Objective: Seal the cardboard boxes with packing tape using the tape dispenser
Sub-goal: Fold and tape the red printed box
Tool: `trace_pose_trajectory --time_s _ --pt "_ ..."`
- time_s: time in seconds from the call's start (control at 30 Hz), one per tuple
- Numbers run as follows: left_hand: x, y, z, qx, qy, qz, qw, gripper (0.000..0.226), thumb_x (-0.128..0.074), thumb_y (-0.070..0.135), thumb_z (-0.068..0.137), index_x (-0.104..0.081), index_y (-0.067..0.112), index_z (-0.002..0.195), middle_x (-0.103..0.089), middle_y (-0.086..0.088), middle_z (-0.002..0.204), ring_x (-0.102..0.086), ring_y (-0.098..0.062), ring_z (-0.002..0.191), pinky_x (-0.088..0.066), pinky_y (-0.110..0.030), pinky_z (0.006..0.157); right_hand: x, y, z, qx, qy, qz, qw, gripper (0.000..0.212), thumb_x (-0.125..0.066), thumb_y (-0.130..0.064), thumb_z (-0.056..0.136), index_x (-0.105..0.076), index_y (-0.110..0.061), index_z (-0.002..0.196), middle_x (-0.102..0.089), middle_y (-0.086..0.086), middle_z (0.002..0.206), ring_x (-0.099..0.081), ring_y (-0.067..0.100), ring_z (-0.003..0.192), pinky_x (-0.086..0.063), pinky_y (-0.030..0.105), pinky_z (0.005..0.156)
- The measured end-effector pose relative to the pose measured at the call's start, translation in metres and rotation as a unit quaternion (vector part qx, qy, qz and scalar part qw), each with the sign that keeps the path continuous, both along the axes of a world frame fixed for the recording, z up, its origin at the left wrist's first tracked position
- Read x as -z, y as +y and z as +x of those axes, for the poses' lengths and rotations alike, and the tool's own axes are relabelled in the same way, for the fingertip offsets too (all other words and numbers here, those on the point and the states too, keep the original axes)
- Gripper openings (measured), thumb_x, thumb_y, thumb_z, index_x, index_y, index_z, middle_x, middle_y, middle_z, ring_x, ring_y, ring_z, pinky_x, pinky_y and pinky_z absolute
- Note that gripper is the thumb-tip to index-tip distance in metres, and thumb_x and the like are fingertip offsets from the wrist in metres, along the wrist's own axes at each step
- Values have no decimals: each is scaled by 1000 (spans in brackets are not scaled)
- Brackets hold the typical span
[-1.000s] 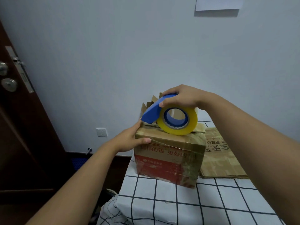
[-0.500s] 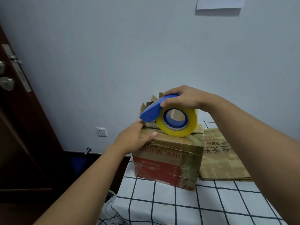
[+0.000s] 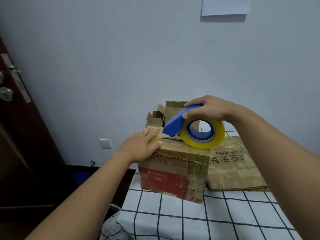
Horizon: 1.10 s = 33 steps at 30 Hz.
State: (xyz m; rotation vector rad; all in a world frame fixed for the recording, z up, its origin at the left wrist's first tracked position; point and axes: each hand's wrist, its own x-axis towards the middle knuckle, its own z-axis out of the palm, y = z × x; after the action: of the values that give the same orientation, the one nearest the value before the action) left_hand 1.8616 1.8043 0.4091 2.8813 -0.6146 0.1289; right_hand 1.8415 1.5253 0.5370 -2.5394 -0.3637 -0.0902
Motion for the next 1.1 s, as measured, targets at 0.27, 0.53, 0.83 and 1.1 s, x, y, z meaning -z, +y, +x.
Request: trace_pose_trajectory --time_s 0.27,0.53,0.83,1.1 --pt "-3 -22 -9 12 -66 36 997 71 -14 54 91 -25 23 154 -8 0 165 -9 -21 150 -13 -43 120 4 5 2 13 -6 -4 1000 49 -71 -60 80 -65 -38 124 -55 -13 123 -54 15 108 -38 27 83" --pt "8 -34 -25 19 -123 -27 992 60 -22 53 101 -45 16 142 -32 -3 158 -26 -19 145 -24 -41 119 6 3 5 16 -8 3 1000 51 -71 -63 77 -66 -38 121 -55 -13 121 -54 15 108 -39 28 86" --pt "5 -34 -27 12 -98 -14 995 89 -3 83 81 -26 36 153 -31 6 159 -27 -14 146 -33 -40 113 6 0 2 11 -20 -15 1000 56 -69 -66 78 -63 -39 126 -55 -13 125 -55 15 107 -39 28 86" --pt "5 -31 -21 -1 -66 -30 997 91 -6 91 75 -19 45 153 -23 11 161 -21 -10 148 -32 -42 113 -8 -20 -17 -2 0 -15 1000 56 -70 -60 82 -63 -34 130 -57 -9 133 -55 18 113 -40 30 94"
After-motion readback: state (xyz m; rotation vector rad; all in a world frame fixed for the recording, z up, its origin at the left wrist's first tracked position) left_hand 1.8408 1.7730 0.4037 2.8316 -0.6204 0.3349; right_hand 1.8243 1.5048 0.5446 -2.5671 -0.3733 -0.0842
